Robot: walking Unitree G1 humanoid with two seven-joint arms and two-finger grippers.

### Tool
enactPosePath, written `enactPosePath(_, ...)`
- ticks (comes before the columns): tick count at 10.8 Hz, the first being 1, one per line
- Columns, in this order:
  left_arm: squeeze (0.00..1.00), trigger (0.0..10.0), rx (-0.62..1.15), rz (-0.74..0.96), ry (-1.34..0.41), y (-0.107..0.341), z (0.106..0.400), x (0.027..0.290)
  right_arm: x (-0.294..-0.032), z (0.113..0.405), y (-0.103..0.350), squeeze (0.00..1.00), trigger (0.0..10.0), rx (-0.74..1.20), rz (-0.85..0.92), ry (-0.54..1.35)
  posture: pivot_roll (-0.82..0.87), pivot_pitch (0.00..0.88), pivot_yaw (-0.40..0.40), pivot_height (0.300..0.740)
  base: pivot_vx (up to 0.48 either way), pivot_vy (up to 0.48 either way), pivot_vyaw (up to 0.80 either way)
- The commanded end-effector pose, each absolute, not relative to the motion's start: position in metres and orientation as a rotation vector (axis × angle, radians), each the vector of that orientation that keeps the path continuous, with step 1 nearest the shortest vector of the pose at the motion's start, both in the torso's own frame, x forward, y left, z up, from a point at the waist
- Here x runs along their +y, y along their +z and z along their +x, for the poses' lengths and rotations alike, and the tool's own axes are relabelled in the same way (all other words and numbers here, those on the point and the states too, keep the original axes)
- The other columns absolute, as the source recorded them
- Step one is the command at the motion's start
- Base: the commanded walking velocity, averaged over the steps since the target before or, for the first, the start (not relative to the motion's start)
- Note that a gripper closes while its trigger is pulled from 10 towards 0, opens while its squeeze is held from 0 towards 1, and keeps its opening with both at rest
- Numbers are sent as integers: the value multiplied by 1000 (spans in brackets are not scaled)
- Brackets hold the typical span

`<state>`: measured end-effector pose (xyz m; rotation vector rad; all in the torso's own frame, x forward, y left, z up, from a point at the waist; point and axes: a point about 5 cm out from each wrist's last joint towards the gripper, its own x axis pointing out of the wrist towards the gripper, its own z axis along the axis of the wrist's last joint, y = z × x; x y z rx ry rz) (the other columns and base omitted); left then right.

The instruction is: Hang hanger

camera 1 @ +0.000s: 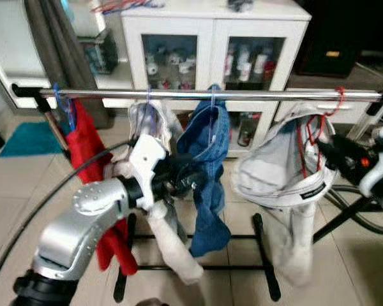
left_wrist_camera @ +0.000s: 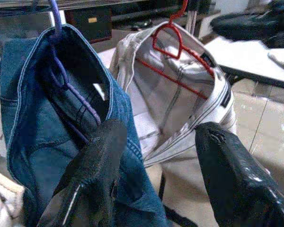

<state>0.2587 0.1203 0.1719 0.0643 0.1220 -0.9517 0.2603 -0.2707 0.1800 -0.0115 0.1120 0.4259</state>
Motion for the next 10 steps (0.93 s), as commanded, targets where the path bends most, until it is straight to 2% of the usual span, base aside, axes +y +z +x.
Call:
enactPosePath(1, 0, 10000, 104, 90, -953, 179, 260, 126, -256, 252, 197, 1000, 10000, 59, 3, 555, -64, 0, 28, 740, 0, 0, 0)
enactPosePath(2, 0, 10000, 113, 121, -956, 181, 257, 133, -237, 240, 209, 1000, 10000, -14, 66, 692, -57, 0, 25, 740, 0, 0, 0)
enactPosePath(3, 0, 10000, 123, 131, -932, 179, 255, 138, -226, 240, 212, 1000, 10000, -37, 110, 709, -41, 0, 13, 740, 0, 0, 0)
enactPosePath(6, 0, 10000, 132, 65, -790, 169, 246, 146, -185, 248, 172, 1000, 10000, 46, 120, 616, 4, 0, -26, 740, 0, 0, 0)
enactPosePath(9, 0, 10000, 120, 67, -794, 174, 248, 143, -169, 247, 166, 1000, 10000, 36, 185, 619, 4, 0, -21, 740, 0, 386, 0)
enactPosePath(10, 0, 10000, 115, 70, -795, 175, 251, 142, -170, 248, 170, 1000, 10000, 16, 190, 593, 1, 0, -16, 740, 0, 420, 0)
